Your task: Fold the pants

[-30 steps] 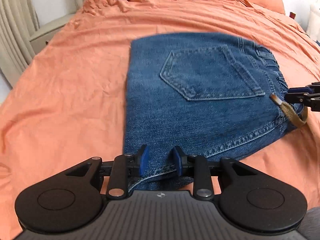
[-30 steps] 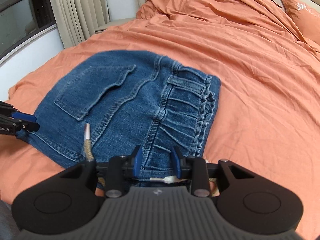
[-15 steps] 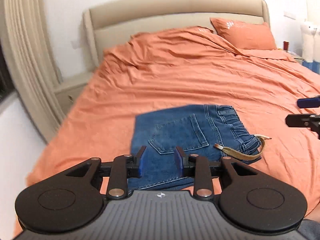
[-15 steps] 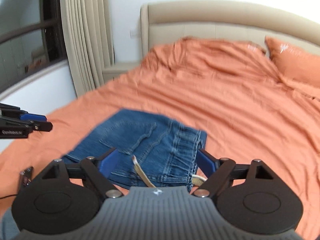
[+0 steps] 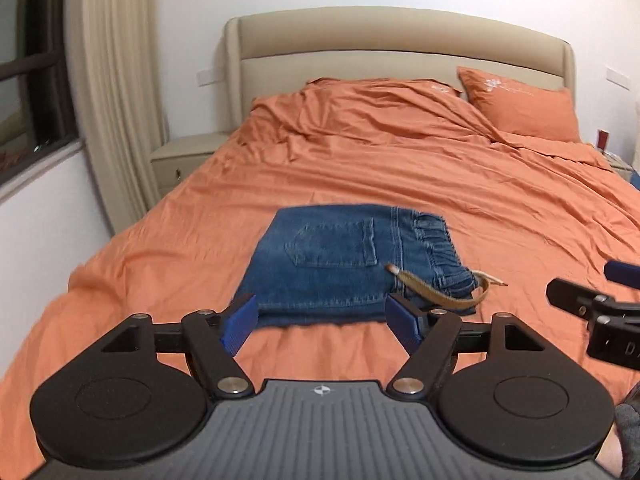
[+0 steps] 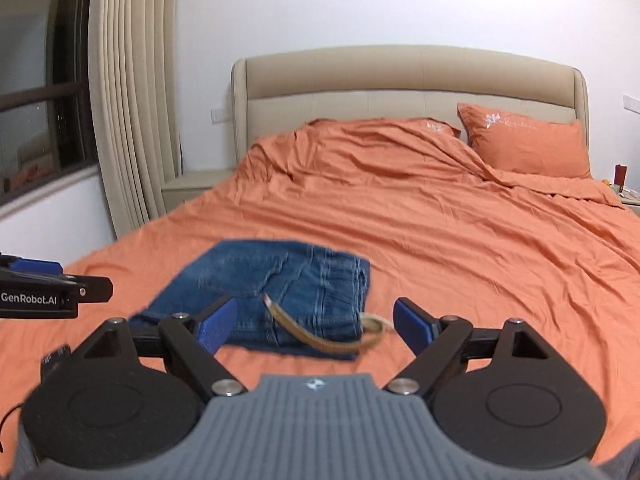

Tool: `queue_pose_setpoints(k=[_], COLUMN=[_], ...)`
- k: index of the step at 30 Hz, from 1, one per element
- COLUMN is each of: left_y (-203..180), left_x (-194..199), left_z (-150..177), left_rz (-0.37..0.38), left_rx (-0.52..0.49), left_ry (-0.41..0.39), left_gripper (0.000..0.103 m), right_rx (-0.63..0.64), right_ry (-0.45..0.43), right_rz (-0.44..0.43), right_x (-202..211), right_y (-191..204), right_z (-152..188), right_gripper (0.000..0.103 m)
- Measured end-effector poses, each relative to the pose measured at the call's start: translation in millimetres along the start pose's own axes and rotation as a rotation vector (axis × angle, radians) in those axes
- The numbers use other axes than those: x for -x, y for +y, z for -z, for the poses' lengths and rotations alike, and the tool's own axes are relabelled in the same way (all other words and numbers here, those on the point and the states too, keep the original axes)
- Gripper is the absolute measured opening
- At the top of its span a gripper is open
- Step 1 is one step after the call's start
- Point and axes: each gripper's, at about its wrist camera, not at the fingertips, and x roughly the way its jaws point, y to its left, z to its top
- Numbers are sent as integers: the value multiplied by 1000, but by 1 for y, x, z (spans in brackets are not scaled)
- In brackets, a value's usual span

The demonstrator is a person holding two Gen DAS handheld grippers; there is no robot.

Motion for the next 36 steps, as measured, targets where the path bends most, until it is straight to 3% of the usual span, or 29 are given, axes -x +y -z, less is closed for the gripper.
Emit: queue_pose_setpoints(k=[13,18,36], left_y=[-13,-11,-11], left_x=[-31,-37,-38], left_z=[31,33,33], left_rz=[-53,-35,-21], left_rx=[14,16,11], left_ry=[98,118,123], left_gripper=[85,85,85], right_rx=[-35,-35,-28], right_ry=[180,218,213], right_rz=[18,11,13], right_x=[-48,-58,-55], right_y=[5,6,8], right_z=[37,43,43], right_gripper=[82,82,82])
